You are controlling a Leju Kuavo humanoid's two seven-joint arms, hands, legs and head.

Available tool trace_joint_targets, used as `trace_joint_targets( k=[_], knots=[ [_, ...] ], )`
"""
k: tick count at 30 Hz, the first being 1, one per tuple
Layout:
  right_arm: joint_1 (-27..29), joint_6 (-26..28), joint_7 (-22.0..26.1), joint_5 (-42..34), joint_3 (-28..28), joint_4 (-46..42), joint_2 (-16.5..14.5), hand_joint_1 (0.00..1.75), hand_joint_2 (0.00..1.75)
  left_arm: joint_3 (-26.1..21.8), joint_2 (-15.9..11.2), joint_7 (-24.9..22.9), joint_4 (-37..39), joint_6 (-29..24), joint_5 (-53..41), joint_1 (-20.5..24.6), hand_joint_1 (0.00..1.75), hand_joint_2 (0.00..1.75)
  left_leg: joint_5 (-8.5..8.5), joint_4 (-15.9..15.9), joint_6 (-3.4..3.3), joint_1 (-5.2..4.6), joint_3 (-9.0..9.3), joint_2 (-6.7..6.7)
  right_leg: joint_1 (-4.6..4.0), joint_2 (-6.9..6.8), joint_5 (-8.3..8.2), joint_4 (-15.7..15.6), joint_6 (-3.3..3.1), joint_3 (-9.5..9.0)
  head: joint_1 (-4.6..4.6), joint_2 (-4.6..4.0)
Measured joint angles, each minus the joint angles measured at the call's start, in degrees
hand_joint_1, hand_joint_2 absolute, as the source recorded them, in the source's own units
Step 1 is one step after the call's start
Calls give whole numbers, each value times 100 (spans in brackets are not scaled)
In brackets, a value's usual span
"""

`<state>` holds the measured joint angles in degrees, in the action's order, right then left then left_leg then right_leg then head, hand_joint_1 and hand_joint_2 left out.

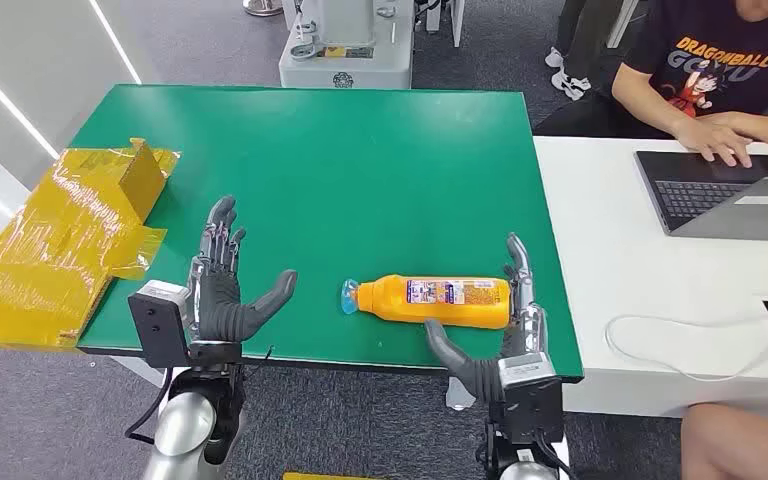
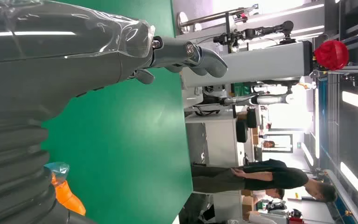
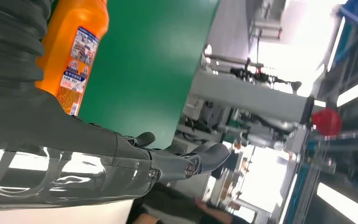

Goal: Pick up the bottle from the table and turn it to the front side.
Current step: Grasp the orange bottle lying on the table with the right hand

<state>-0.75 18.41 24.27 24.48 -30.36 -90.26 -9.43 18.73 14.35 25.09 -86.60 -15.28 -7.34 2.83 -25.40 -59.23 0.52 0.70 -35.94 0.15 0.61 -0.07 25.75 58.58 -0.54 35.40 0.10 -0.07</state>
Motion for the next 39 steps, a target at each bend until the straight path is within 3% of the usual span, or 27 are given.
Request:
trace_joint_targets(
  k=[5, 11, 20, 25, 29, 35, 37, 39],
  knots=[
    [-274, -853, -241, 877, 11, 1, 195, 0, 175, 0, 1, 1, 1, 95, 41, 15, 0, 175, 1, -1, 0, 0, 0, -1, 0, -1, -1, 0, 0, 0, 1, 0],
    [-949, -2194, -304, 1687, 189, 191, 917, 0, 175, 2, -7, 57, 56, 306, 171, 112, 0, 175, 4, -7, -5, -2, 0, -2, 2, -1, -9, -1, 7, -4, 1, 0],
    [-2555, -3764, -352, 1292, 134, 1238, 2570, 0, 175, 14, -107, 166, 225, 508, 469, 245, 0, 175, 8, -18, -12, -6, -2, -6, 9, -1, -21, -1, 15, -7, 1, 0],
    [-3529, -4636, -368, 720, -300, 1886, 3171, 0, 175, 55, -186, 191, 292, 498, 616, 331, 0, 175, 10, -17, -14, -5, -2, -5, 9, -1, -22, 1, 16, -7, -1, 0],
    [-4300, -5082, -338, 276, -766, 2485, 3375, 0, 175, 100, -241, 226, 330, 434, 720, 350, 0, 175, 11, -17, -14, -5, -1, -4, 8, 1, -22, 2, 16, -6, 0, 0],
    [-4368, -5114, -328, 237, -815, 2542, 3388, 0, 175, 104, -246, 231, 332, 429, 729, 350, 0, 175, 11, -17, -14, -5, -1, -4, 8, 1, -22, 2, 16, -6, 1, 0],
    [-4804, -5283, -266, -56, -1202, 2982, 3383, 0, 175, 135, -275, 251, 353, 413, 771, 370, 0, 175, 12, -17, -13, -4, -2, -6, 8, -1, -22, 3, 16, -6, 0, 0],
    [-5547, -5269, -142, -524, -2003, 4015, 3114, 0, 175, 220, -320, 286, 433, 404, 850, 459, 0, 175, 14, -17, -13, -4, -2, -7, 7, -2, -22, 4, 16, -7, 0, 0]
  ],
)
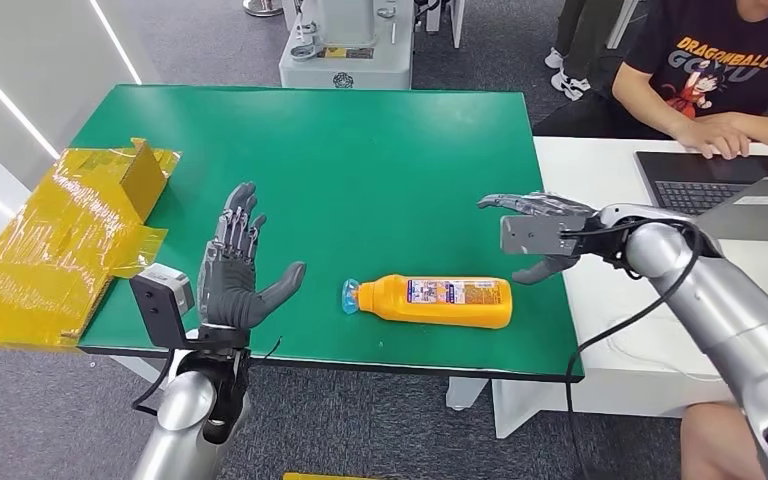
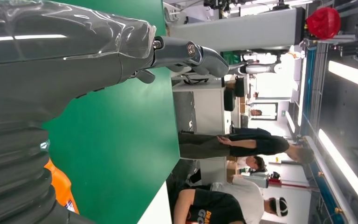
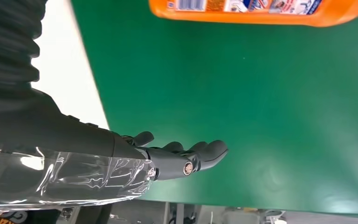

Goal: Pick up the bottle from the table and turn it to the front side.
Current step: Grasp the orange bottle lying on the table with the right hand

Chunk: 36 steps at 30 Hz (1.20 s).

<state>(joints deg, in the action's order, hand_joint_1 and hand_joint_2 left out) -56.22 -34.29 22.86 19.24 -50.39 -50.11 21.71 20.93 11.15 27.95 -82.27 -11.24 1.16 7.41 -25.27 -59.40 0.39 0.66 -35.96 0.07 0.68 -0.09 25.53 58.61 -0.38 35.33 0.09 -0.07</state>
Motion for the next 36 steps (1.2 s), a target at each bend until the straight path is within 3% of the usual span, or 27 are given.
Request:
trace_joint_targets(
  k=[2, 4, 13, 24, 36],
  knots=[
    [-348, 342, 72, -168, -534, 812, -412, 0, 175, 82, -17, 31, 73, 23, 60, 83, 0, 175, 0, 0, 0, 0, 0, 0, -1, 1, 0, 1, 0, 0, 0, 0],
    [-381, 585, 51, -130, -709, 1160, -685, 0, 175, 128, -25, 52, 87, 44, 90, 104, 0, 175, 0, 0, 0, 1, 1, 1, -1, 1, 0, 1, 0, 0, -1, 0],
    [-318, 846, -259, 72, -1245, 2189, -1542, 0, 175, 276, -31, -41, 99, 146, 151, 222, 0, 175, 0, 0, 0, 2, 1, -1, -3, -1, 2, -1, 0, 1, -1, 0],
    [-141, 880, -363, 347, -1505, 2702, -1711, 0, 175, 291, -33, -99, 276, 171, 156, 314, 0, 175, 0, -2, 0, 0, 1, 0, 1, 1, 0, -2, 0, 1, -1, 0],
    [-369, 832, -420, 440, -1601, 2898, -1629, 0, 175, 290, -33, -97, 330, 167, 157, 327, 0, 175, 0, -2, 0, 0, 2, 0, 0, 1, 0, -2, 0, 1, -1, 0]
  ],
)
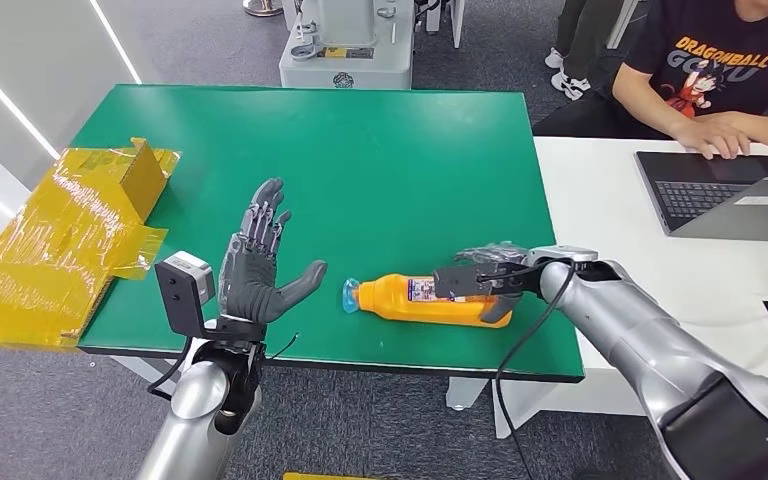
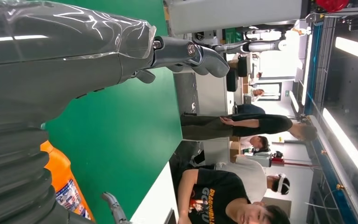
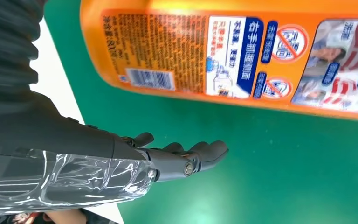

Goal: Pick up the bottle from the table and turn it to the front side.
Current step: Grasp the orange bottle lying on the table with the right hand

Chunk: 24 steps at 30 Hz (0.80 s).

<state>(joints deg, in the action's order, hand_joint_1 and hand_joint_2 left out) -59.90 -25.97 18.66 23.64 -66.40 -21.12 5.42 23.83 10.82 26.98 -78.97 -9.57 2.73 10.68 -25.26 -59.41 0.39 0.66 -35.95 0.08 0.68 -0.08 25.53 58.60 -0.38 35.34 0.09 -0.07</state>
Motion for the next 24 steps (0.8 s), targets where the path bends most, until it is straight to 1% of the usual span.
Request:
trace_joint_targets(
  k=[12, 24],
  knots=[
    [61, 232, 152, -108, 0, 58, 57, 0, 175, -1, 0, 74, 6, -33, 24, 3, 0, 175, 0, 0, 0, 0, 0, 0, 0, 0, 0, 0, 0, 0, 0, 0],
    [182, 348, 184, -131, 0, 67, -6, 0, 175, -1, 2, 123, 31, -144, 128, 8, 0, 175, 0, 1, 0, 0, -1, 0, 0, 0, 0, 0, 0, 0, 0, 0]
  ],
)
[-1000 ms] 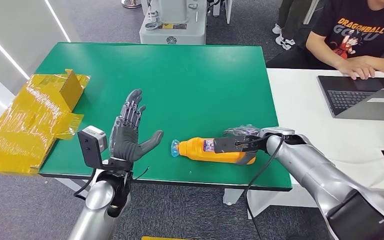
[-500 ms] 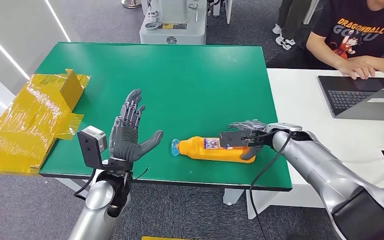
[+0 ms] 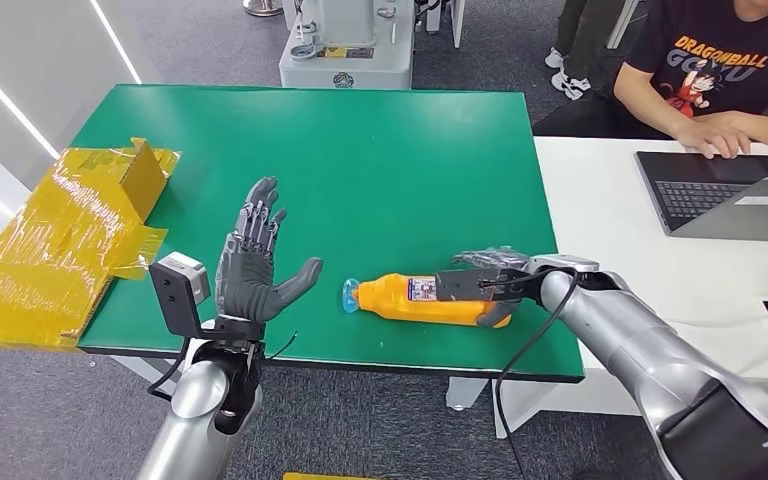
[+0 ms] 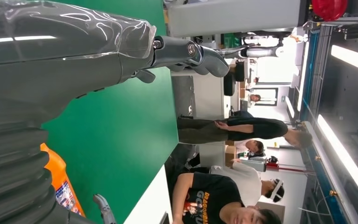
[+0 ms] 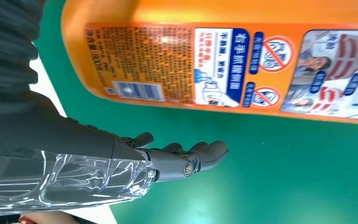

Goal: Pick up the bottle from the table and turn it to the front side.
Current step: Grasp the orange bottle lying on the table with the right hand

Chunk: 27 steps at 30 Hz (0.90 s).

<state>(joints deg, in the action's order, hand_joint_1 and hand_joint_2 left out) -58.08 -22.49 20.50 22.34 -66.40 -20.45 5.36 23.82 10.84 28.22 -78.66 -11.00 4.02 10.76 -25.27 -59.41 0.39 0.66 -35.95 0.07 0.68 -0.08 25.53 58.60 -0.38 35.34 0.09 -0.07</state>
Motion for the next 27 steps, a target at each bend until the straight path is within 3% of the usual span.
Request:
trace_joint_targets(
  k=[10, 27],
  knots=[
    [147, -75, 377, -15, 0, 21, -113, 0, 175, 0, 20, 20, 0, -36, 92, 43, 0, 175, 0, 0, 0, 0, 0, 0, 0, 0, 0, 0, 0, 0, 0, 0],
    [203, -68, 346, 55, 0, 61, -240, 0, 175, -12, 20, 64, 0, -126, 187, 43, 0, 175, 0, 0, 0, 0, 0, 0, 0, 0, 0, 0, 0, -1, 0, 0]
  ],
)
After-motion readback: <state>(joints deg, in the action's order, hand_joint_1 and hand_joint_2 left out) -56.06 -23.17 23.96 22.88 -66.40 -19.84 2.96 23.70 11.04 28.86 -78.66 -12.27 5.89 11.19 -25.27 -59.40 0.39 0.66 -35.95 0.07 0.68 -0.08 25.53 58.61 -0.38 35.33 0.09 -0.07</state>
